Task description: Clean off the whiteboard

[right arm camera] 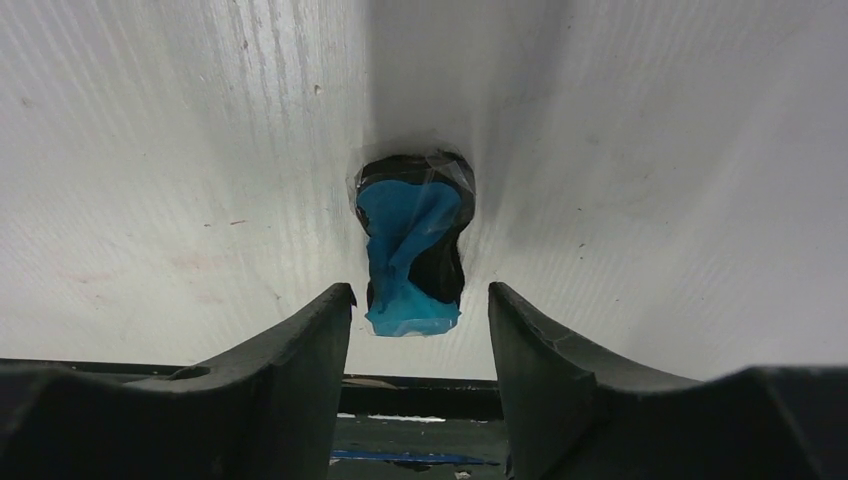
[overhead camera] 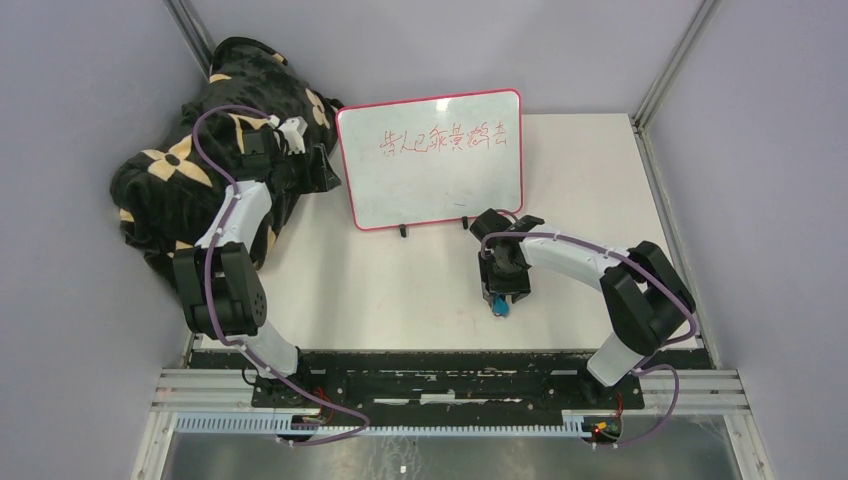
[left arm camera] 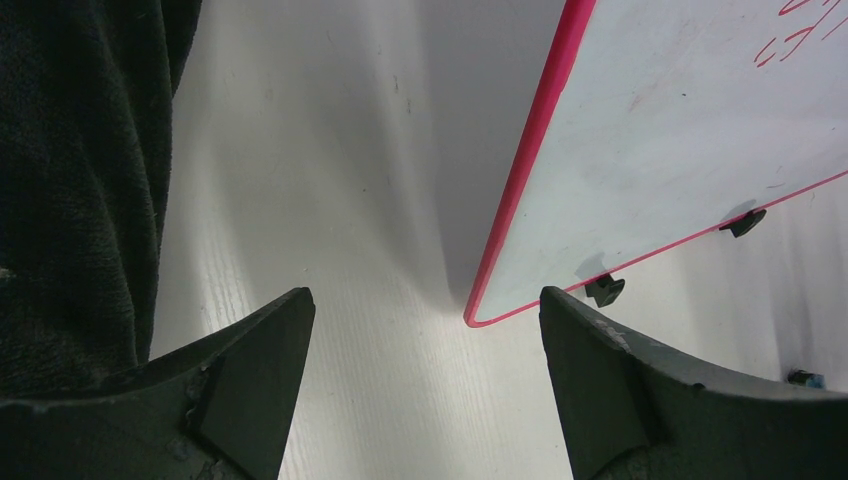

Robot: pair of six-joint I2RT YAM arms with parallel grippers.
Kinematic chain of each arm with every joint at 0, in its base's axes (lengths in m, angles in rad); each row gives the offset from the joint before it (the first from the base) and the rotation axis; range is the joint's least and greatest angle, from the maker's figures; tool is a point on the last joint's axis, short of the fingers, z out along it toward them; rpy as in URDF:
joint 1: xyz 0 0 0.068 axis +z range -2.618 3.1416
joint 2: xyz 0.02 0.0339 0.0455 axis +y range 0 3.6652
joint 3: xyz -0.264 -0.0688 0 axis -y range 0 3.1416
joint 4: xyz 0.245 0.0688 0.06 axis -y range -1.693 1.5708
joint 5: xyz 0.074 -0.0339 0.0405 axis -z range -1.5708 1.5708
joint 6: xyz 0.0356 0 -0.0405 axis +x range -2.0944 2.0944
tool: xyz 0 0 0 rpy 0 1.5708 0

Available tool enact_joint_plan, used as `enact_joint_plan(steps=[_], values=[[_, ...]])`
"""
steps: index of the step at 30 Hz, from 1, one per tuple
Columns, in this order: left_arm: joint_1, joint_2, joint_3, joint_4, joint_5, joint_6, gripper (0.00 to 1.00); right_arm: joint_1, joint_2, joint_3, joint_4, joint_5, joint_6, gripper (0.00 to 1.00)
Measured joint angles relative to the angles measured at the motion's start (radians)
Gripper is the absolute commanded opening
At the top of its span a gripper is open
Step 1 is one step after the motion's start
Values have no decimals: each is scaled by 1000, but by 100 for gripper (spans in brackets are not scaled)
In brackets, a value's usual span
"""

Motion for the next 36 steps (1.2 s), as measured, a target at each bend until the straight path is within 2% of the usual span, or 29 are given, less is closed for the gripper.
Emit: enact_joint_plan(steps=[5, 17, 25, 26, 30, 31, 34, 36], values=[[0, 0, 0, 0, 0, 0, 89, 0, 8, 7, 11, -2, -7, 49], [0, 2, 0, 0, -1, 0, 89, 0, 35, 18, 17, -9, -15, 34], [0, 2, 0, 0, -1, 0, 89, 0, 48, 35, 2, -17, -31, 2], [0, 2, 0, 0, -1, 0, 89, 0, 48, 40, -1, -22, -31, 1], [0, 2, 0, 0, -2, 0, 89, 0, 48, 56, -4, -19, -35, 4], [0, 2, 0, 0, -2, 0, 89, 0, 48, 63, -7, -14, -35, 8], [0, 3, 2, 0, -2, 0, 89, 0, 48, 84, -17, 1, -39, 31], [0, 5, 2, 0, -2, 0, 89, 0, 48, 92, -16, 7, -44, 36]])
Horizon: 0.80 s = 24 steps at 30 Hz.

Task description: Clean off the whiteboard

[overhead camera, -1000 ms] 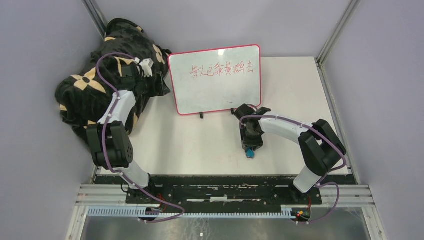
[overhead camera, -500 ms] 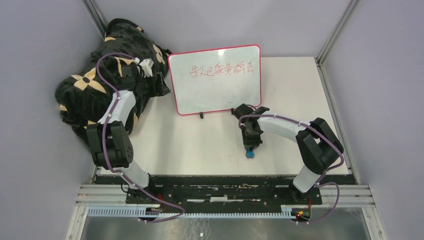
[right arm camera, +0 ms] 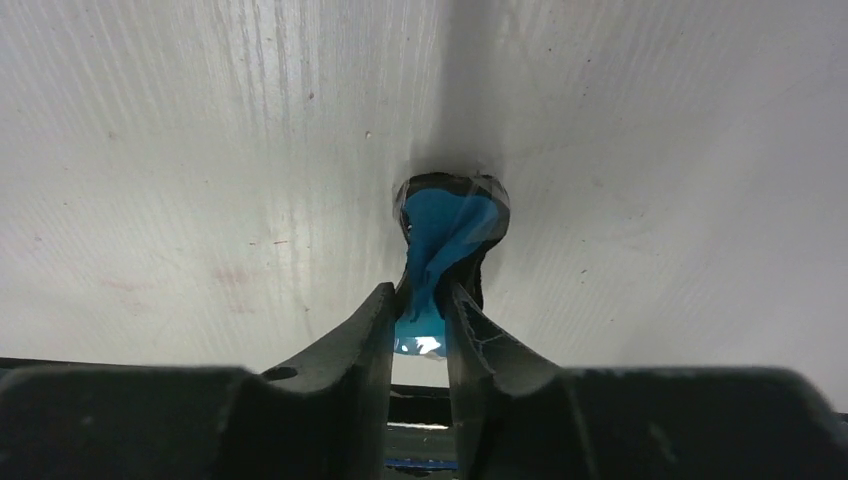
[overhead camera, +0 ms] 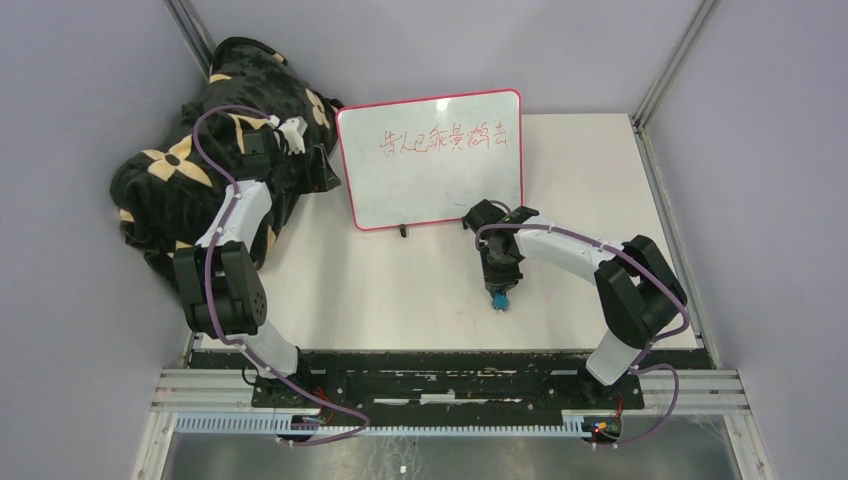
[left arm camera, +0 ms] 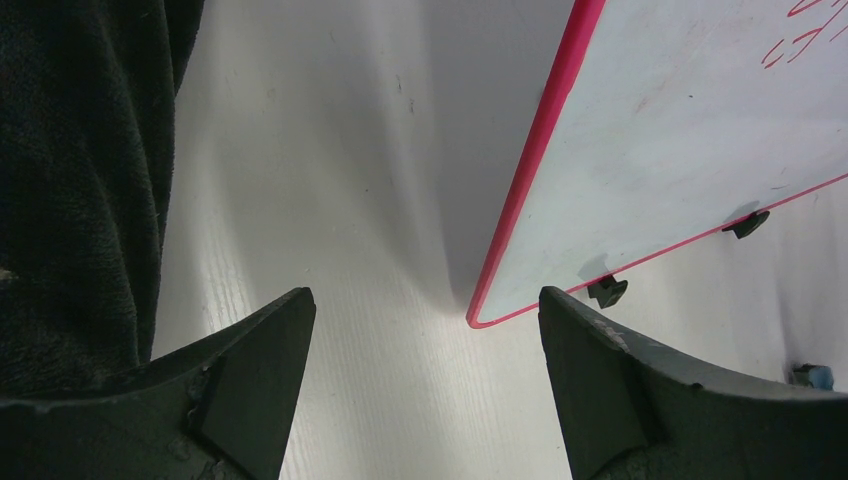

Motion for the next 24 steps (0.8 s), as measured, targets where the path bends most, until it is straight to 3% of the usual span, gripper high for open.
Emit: enact_joint_plan(steps=[4, 24], values=[[0, 0, 0, 0, -1, 0, 89, 0, 0, 0, 0, 3, 1, 43], [0, 0, -1, 0, -1, 0, 89, 0, 30, -24, 7, 19, 2, 44]])
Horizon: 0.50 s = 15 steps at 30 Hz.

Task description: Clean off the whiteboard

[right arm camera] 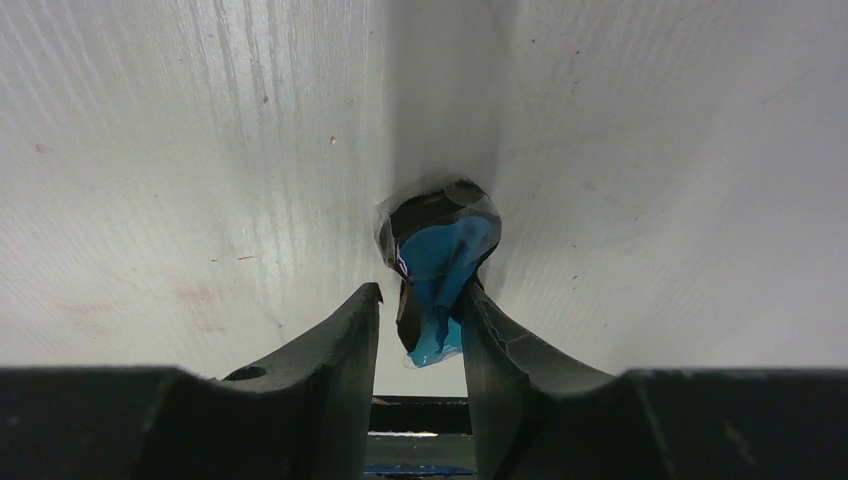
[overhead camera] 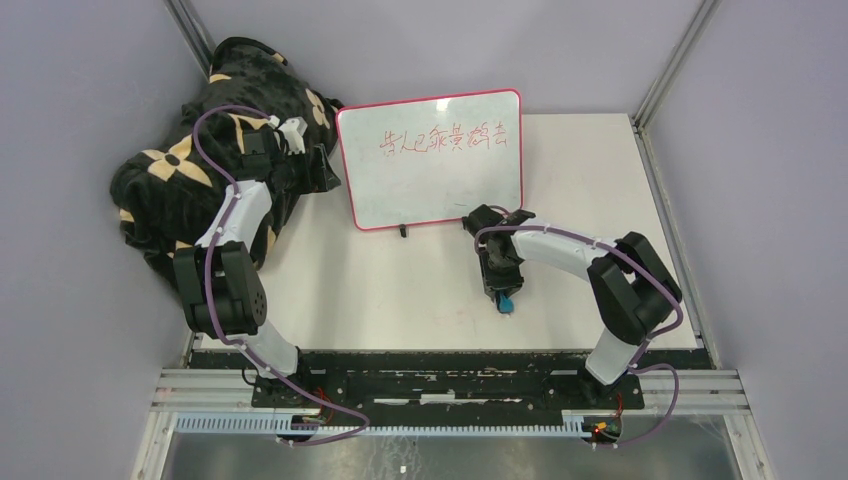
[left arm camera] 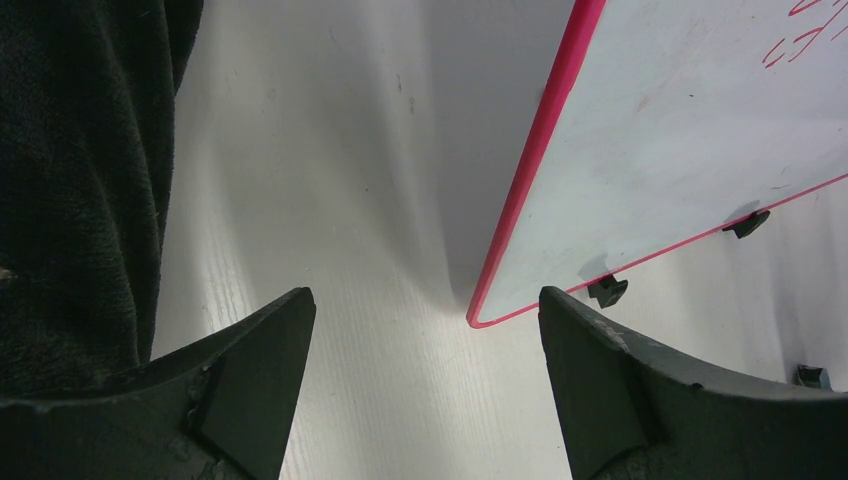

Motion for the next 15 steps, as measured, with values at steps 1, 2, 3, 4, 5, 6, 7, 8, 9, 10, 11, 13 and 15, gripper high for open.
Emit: enact_joint_plan(steps=[1, 2, 3, 4, 5, 6, 7, 8, 9, 10, 11, 13, 15], values=[[0, 0, 0, 0, 0, 0, 89, 0, 0, 0, 0, 3, 1, 44], [0, 0, 0, 0, 0, 0, 89, 0, -4, -2, 0, 7, 3, 45], [0, 0, 0, 0, 0, 0, 89, 0, -8, -5, -1, 13, 5, 45], [0, 0, 0, 0, 0, 0, 89, 0, -16, -9, -3, 20, 8, 45], [0, 0, 0, 0, 0, 0, 89, 0, -24, -12, -6, 24, 10, 47], [0, 0, 0, 0, 0, 0, 89, 0, -37, -18, -11, 31, 14, 47], [0, 0, 0, 0, 0, 0, 89, 0, -44, -19, -14, 37, 16, 47], [0, 0, 0, 0, 0, 0, 89, 0, -51, -19, -19, 42, 19, 47], [0, 0, 0, 0, 0, 0, 89, 0, -60, -19, -23, 46, 20, 48], [0, 0, 0, 0, 0, 0, 89, 0, -67, -19, -27, 50, 23, 48], [0, 0, 0, 0, 0, 0, 89, 0, -71, -19, -28, 52, 24, 48], [0, 0, -1, 0, 0, 0, 89, 0, -72, -21, -29, 61, 26, 49], [0, 0, -2, 0, 0, 0, 89, 0, -72, -28, -29, 66, 27, 50]])
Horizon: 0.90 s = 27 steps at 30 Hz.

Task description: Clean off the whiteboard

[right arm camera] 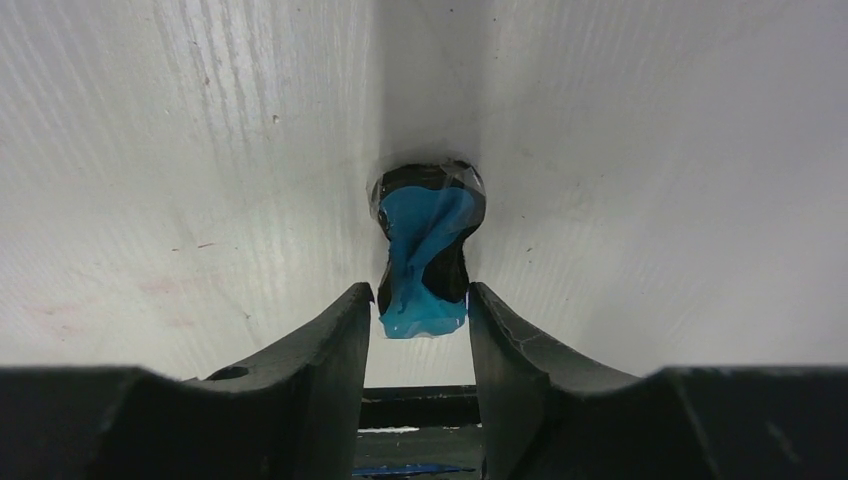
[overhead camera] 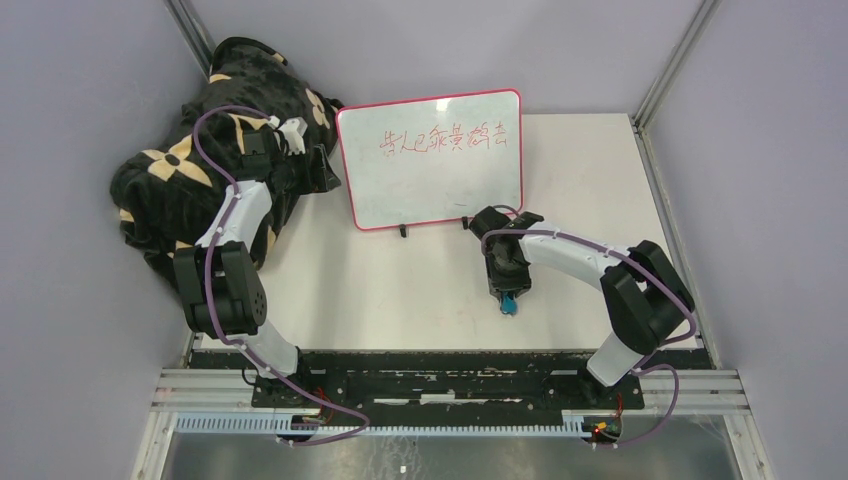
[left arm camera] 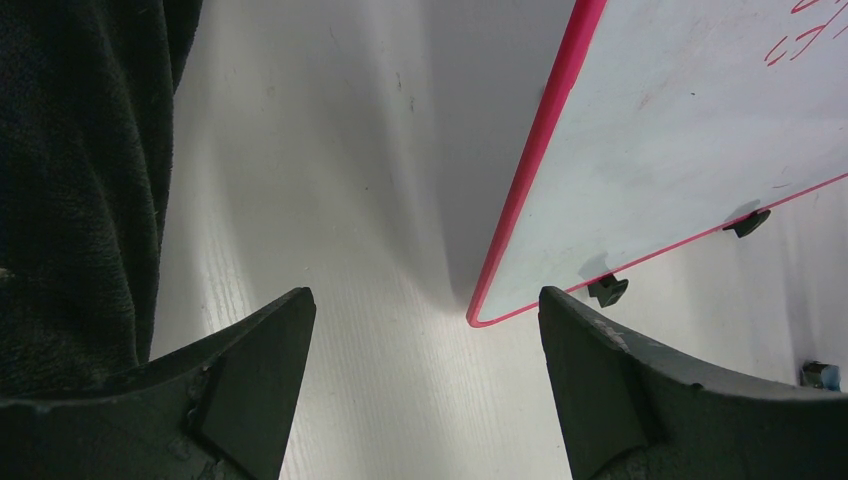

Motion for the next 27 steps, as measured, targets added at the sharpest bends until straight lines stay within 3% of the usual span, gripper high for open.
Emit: enact_joint_plan(steps=[19, 24, 27], values=[[0, 0, -8, 1, 0, 0, 89, 0, 23, -61, 51, 0, 6, 48], [0, 0, -9, 1, 0, 0, 89, 0, 42, -61, 64, -3, -2, 42], [0, 0, -10, 1, 0, 0, 89, 0, 48, -61, 69, -5, -5, 30]])
